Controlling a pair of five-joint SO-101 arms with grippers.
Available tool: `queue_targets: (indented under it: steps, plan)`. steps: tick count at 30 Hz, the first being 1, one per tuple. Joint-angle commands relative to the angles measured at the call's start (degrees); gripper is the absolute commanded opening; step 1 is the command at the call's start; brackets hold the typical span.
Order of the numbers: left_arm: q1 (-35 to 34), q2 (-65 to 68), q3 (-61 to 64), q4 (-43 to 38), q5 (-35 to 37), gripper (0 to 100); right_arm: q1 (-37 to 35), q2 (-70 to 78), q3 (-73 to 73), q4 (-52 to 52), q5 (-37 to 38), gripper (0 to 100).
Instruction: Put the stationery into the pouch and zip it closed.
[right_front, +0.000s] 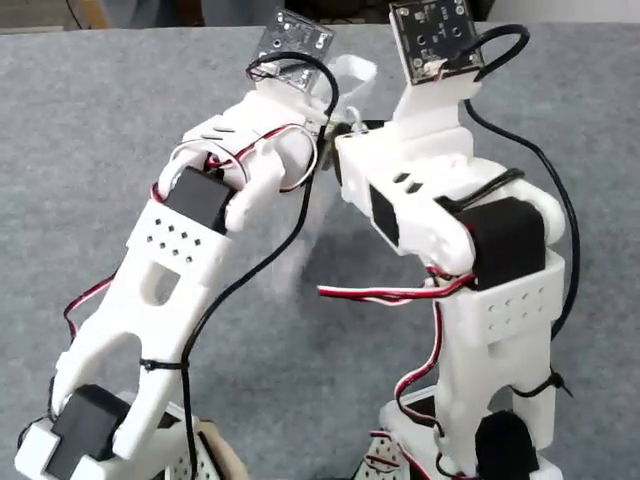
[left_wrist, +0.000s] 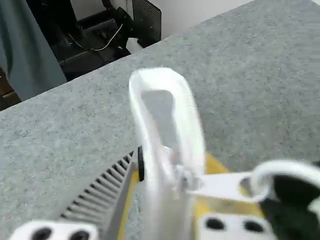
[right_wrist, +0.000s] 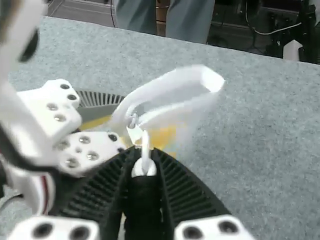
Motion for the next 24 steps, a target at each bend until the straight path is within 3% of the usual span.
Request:
queue_targets:
  steps: [1, 11, 19, 24]
  plan:
    - [-0.7, 0.4, -3.0, -1.8, 1.1, 5, -1.6, -2.2, -3.2, 0.7, -0.3, 1.2]
    - [-0.7, 0.0, -2.9, -1.1, 1.1, 3, -1.3, -2.2, -3.5, 0.7, -0.1, 1.2]
    - [-0.7, 0.0, -10.2, 12.0, 1.1, 3, -0.8, -2.2, -3.8, 0.3, 0.2, 1.2]
    - [-0.7, 0.0, -15.8, 22.3, 1.1, 3, 4.8, -2.2, -3.8, -0.5, 0.2, 1.2]
